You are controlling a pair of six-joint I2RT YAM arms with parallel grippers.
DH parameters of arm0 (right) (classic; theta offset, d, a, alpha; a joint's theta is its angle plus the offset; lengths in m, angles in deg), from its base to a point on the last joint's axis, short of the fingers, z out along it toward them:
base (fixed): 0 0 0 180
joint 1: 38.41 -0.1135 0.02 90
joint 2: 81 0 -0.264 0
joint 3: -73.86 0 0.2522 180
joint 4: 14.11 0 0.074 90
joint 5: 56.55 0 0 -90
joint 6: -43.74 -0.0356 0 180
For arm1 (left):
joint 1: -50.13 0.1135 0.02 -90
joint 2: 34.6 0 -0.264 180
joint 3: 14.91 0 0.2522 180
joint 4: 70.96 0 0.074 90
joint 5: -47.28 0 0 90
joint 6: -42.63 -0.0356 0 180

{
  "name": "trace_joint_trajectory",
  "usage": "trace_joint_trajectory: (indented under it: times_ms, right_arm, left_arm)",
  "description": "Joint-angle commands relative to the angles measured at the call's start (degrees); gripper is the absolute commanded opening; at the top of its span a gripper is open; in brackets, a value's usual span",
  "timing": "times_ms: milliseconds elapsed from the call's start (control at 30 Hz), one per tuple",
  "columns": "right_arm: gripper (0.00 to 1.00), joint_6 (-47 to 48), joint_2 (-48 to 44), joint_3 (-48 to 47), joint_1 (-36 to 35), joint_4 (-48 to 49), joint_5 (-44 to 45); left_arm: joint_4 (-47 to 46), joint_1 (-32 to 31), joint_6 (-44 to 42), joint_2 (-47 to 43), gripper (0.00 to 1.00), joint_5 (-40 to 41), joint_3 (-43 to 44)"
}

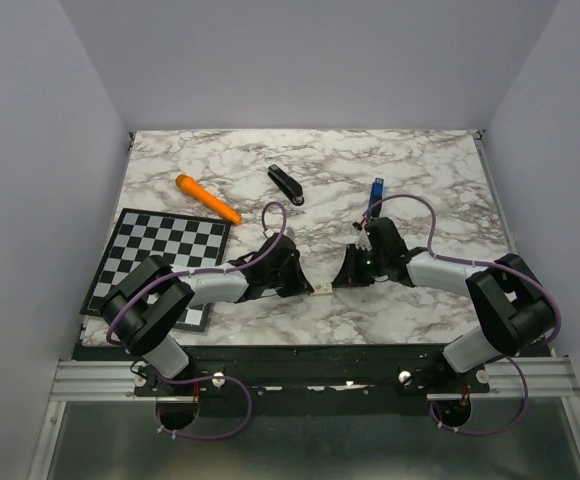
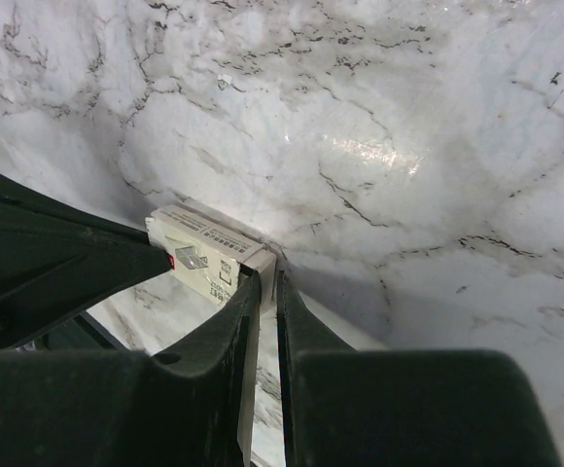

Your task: Load the staples into the stapler

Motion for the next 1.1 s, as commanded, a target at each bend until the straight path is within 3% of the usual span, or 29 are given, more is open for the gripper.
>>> trace_joint_trajectory:
  times_ms: [0,267,500,1067]
  right_arm:
    - [0.19,1.62,0.85,-2.22,-1.37,-6.02,4.89]
    - [0.18,2.76,2.08,-5.91,-5.50,-10.95,10.34]
    - [0.01,3.55,2.08,-8.02,-6.56,-15.34,15.09]
    - [0.01,6.37,1.90,-12.16,-6.56,-23.00,23.09]
  left_arm:
    - [-0.16,0.08,-0.64,-0.72,0.00,-0.70,0.46]
    - [-0.25,0.08,-0.90,-0.63,0.00,-0.78,0.72]
    - [-0.16,0.16,-0.81,-1.07,0.00,-0.52,0.46]
    - [-0.07,1.48,-0.99,-3.44,0.00,-0.08,-2.18]
